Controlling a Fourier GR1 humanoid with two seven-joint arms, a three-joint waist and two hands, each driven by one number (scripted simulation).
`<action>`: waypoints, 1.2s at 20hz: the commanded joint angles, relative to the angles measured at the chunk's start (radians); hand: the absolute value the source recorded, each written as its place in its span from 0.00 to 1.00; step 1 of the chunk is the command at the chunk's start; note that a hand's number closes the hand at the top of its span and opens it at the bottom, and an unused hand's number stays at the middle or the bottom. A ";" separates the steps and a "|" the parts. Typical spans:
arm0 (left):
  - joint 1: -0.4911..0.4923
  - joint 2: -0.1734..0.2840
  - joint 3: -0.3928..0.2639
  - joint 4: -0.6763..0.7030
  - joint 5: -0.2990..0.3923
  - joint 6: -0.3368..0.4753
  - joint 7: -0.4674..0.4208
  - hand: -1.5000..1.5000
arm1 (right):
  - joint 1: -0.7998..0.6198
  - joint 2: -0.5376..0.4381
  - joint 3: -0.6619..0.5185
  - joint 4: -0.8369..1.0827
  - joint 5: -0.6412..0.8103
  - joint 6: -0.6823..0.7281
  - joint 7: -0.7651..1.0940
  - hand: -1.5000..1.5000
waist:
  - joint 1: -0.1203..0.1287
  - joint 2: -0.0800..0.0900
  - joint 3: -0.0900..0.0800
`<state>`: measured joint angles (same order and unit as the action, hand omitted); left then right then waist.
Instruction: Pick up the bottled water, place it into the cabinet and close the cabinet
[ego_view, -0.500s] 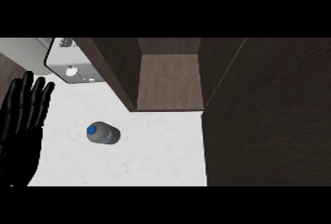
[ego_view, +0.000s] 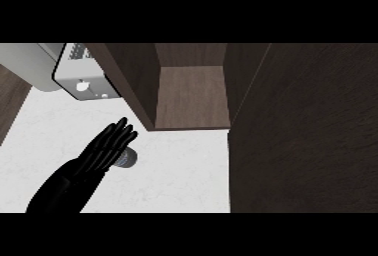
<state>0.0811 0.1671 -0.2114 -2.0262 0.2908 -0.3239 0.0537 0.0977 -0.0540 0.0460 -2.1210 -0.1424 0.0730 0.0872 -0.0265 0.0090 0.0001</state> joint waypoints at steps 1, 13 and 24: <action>0.094 0.039 -0.015 0.044 0.190 -0.089 0.098 0.00 | 0.094 0.040 0.051 -0.055 -0.132 0.026 0.103 0.00 | 0.008 -0.010 -0.001; 0.145 0.205 0.204 0.069 0.447 -0.294 0.161 0.00 | 0.383 0.052 0.129 -0.144 -0.124 0.092 -0.010 0.00 | 0.021 -0.010 0.000; 0.287 0.185 0.344 0.088 0.431 -0.509 0.072 0.00 | 0.452 0.001 0.022 -0.147 -0.219 0.219 -0.077 0.00 | 0.026 -0.012 0.000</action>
<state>0.3112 0.3718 0.0992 -1.9358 0.7337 -0.7623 0.1603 0.4968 -0.0313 0.1108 -2.2844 -0.3253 0.2328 0.0665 -0.0017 -0.0018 -0.0006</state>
